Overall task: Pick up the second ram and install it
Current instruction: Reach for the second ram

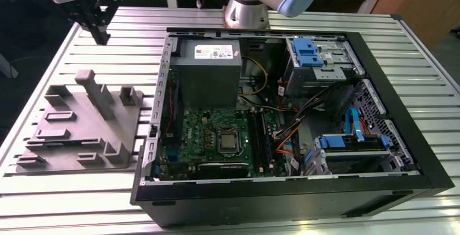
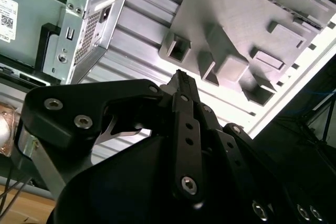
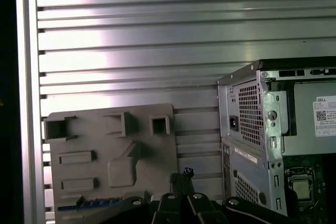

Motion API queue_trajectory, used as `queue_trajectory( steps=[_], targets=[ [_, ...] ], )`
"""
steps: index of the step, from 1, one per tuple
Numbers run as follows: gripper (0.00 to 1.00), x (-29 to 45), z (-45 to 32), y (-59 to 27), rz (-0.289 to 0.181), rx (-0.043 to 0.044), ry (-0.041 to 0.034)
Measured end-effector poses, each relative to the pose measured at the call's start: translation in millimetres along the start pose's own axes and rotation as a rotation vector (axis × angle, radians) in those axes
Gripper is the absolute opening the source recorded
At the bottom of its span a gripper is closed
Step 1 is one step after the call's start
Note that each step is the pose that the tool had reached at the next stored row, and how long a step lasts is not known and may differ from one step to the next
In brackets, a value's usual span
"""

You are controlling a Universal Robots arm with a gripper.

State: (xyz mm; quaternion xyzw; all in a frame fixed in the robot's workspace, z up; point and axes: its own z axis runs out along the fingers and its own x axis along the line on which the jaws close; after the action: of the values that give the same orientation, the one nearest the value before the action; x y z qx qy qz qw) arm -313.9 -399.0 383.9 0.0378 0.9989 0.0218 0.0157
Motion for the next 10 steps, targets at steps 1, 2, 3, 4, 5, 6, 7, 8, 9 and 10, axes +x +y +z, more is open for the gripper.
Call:
queue_trajectory(
  steps=[1,2,3,4,5,6,7,8,9,10],
  targets=[
    [0.10,1.0,0.3,-0.1,0.000,0.0000,0.0000],
    [0.10,1.5,0.5,-0.1,0.000,-0.0001,-0.0001],
    [0.10,1.7,0.6,-0.2,0.000,-0.0001,-0.0001],
    [0.10,1.8,0.5,-0.2,0.000,0.0000,0.0000],
    [0.10,1.8,0.4,-0.2,0.000,0.0001,0.0001],
    [0.10,1.9,0.5,-0.2,0.000,0.0001,0.0001],
    [0.10,1.9,0.5,-0.2,0.000,0.0000,0.0001],
    [0.10,1.9,0.5,-0.2,0.000,0.0000,0.0000],
    [0.10,2.3,0.5,-0.2,0.000,0.0000,0.0000],
    [0.10,3.1,0.5,-0.3,0.000,0.0000,-0.0002]
  ],
)
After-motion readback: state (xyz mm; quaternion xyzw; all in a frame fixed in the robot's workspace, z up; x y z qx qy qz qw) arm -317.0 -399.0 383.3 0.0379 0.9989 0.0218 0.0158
